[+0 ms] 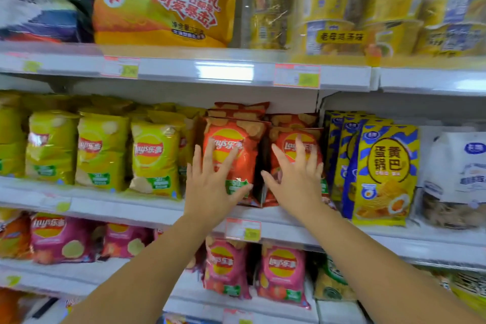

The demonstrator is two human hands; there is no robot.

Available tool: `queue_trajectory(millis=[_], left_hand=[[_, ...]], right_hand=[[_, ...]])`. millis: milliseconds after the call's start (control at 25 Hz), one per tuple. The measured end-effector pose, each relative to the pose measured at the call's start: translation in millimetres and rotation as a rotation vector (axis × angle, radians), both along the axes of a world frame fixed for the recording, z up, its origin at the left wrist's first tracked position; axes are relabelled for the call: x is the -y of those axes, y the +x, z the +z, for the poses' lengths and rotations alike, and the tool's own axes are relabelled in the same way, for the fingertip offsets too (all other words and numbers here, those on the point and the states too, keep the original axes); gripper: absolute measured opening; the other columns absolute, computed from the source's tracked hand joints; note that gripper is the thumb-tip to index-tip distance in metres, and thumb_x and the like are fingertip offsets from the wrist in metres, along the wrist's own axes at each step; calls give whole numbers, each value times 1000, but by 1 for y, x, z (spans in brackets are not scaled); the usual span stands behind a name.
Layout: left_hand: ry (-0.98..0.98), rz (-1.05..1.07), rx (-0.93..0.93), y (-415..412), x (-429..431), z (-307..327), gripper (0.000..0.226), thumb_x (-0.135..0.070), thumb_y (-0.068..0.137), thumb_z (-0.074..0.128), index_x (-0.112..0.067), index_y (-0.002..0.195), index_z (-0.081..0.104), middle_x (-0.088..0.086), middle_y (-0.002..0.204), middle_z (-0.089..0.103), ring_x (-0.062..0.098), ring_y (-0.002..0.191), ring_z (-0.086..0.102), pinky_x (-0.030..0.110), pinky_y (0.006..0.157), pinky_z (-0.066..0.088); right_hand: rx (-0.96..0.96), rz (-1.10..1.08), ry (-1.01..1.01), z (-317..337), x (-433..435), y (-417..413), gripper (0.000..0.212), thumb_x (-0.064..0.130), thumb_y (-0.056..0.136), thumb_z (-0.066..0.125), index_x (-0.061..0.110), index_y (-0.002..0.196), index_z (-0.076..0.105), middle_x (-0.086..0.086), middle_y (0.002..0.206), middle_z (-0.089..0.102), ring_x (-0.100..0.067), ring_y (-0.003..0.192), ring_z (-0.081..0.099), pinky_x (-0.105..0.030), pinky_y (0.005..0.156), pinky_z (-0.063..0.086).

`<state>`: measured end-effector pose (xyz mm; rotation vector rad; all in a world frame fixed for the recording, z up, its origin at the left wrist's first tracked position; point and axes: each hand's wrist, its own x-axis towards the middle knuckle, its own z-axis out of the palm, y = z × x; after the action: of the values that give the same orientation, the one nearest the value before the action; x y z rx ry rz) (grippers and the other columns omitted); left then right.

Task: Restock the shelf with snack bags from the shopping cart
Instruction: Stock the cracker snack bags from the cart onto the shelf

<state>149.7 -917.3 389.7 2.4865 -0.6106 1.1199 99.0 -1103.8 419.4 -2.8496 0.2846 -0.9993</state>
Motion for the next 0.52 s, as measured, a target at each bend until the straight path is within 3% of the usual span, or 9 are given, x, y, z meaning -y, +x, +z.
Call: queue_trajectory(millis=[80, 160, 280, 400, 520], left_hand=[[-33, -93, -30, 11, -5, -5, 82, -81, 77, 37, -48, 150, 18, 8, 164, 7, 43, 147, 15, 58, 110, 36], [-49, -132, -51, 16, -3, -11, 82, -80, 78, 36, -50, 150, 12, 6, 165, 1, 43, 147, 14, 55, 104, 44], [-75, -153, -63, 15, 2, -17, 80, -75, 81, 38, -48, 151, 12, 6, 165, -1, 43, 147, 13, 55, 97, 50], [-74, -185, -61, 13, -4, -14, 78, -74, 84, 35, -46, 152, 10, 6, 165, -2, 41, 149, 8, 58, 110, 36], [-102, -197, 46, 8, -29, -4, 70, -60, 93, 41, -32, 154, 19, 10, 164, 9, 32, 151, 7, 56, 115, 28]], right_hand=[[-62, -130, 78, -3, -8, 15, 74, 69, 84, 48, 47, 148, 18, -3, 161, -5, -45, 143, 6, -64, 110, 17], [-79, -214, 156, -12, -11, 18, 70, 64, 85, 49, 47, 147, 22, -2, 161, -3, -45, 142, 9, -64, 109, 24], [-80, -305, 122, -22, -14, 13, 61, 56, 90, 45, 46, 147, 25, -3, 162, -3, -44, 142, 11, -59, 109, 27], [-18, -302, 169, -15, -23, 7, 53, 52, 97, 34, 42, 149, 26, -5, 162, 1, -40, 145, 7, -58, 115, 17], [250, -112, 30, -2, -59, 7, 52, 47, 98, 29, 33, 148, 33, -10, 159, 18, -37, 146, 12, -58, 116, 15]])
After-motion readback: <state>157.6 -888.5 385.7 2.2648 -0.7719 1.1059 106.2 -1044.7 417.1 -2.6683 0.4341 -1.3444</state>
